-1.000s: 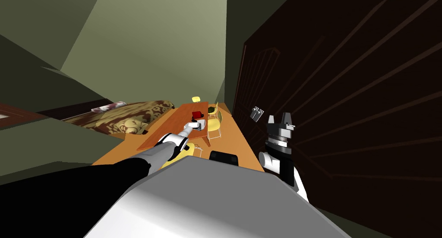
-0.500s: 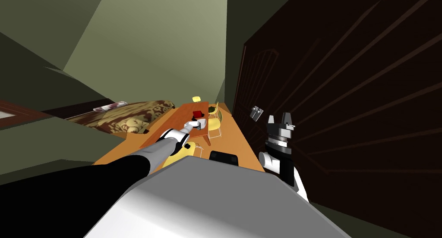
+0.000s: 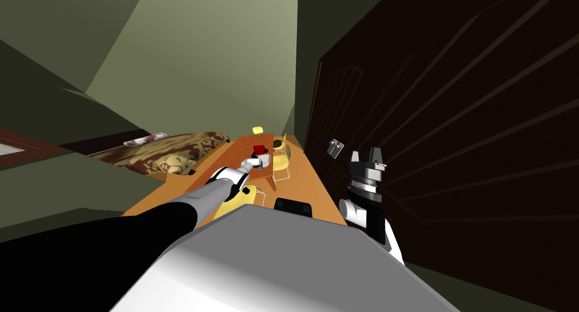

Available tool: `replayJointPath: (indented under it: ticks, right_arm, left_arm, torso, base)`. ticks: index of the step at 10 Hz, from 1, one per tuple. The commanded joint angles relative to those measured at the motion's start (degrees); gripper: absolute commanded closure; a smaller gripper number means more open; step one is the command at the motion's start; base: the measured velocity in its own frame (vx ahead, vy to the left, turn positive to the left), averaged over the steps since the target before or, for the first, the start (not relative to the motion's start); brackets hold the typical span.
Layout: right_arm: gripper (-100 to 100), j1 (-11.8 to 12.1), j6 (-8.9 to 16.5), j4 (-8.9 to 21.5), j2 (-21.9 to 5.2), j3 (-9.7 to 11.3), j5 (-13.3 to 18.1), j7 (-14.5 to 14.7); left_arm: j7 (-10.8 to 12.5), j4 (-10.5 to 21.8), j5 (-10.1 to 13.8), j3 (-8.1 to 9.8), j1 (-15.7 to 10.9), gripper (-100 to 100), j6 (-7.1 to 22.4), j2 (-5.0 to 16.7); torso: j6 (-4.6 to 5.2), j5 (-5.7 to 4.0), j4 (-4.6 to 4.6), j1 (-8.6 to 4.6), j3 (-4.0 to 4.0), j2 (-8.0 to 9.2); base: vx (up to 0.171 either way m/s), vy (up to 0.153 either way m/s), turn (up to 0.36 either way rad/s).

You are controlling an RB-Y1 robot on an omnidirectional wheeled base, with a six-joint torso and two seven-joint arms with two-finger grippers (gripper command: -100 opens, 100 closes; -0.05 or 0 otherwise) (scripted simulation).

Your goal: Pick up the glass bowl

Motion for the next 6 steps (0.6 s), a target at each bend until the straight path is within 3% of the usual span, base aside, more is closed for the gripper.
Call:
replayJointPath:
  ticks: [1, 3, 4, 5, 6]
  right_arm:
    - [0, 0.0, 0.0, 0.0, 0.0, 0.0, 0.0, 0.0]
    - [0, 0.0, 0.0, 0.0, 0.0, 0.0, 0.0, 0.0]
    - [0, 0.0, 0.0, 0.0, 0.0, 0.0, 0.0, 0.0]
    - [0, 0.0, 0.0, 0.0, 0.0, 0.0, 0.0, 0.0]
    - [0, 0.01, 0.0, 0.0, 0.0, 0.0, 0.0, 0.0]
  left_arm:
    - [0.0, 0.0, 0.0, 0.0, 0.0, 100, 0.0, 0.0]
    - [0.01, -0.01, 0.0, 0.01, -0.01, 100, -0.02, 0.01]
    - [0.01, 0.01, 0.0, 0.0, 0.01, 0, -0.01, -0.01]
    - [0.21, -2.85, -0.69, 2.07, 2.89, 100, 2.76, -0.66]
    - [0.21, -0.73, -0.69, 2.07, 2.61, 100, 2.75, -0.66]
  torso:
    - [0.0, 0.0, 0.0, 0.0, 0.0, 0.0]
    - [-0.02, -0.01, 0.0, -0.03, 0.02, 0.04]
    - [-0.01, -0.03, 0.03, -0.05, 0.04, 0.06]
    - [-0.01, -0.05, 0.05, -0.07, 0.06, 0.08]
    - [0.03, 0.04, -0.07, -0.08, -0.14, -0.25]
  base:
    - [0.0, 0.0, 0.0]
    - [0.0, 0.0, 0.0]
    - [0.0, 0.0, 0.0]
    - [0.115, -0.002, -0.007]
    - [0.129, -0.002, -0.005]
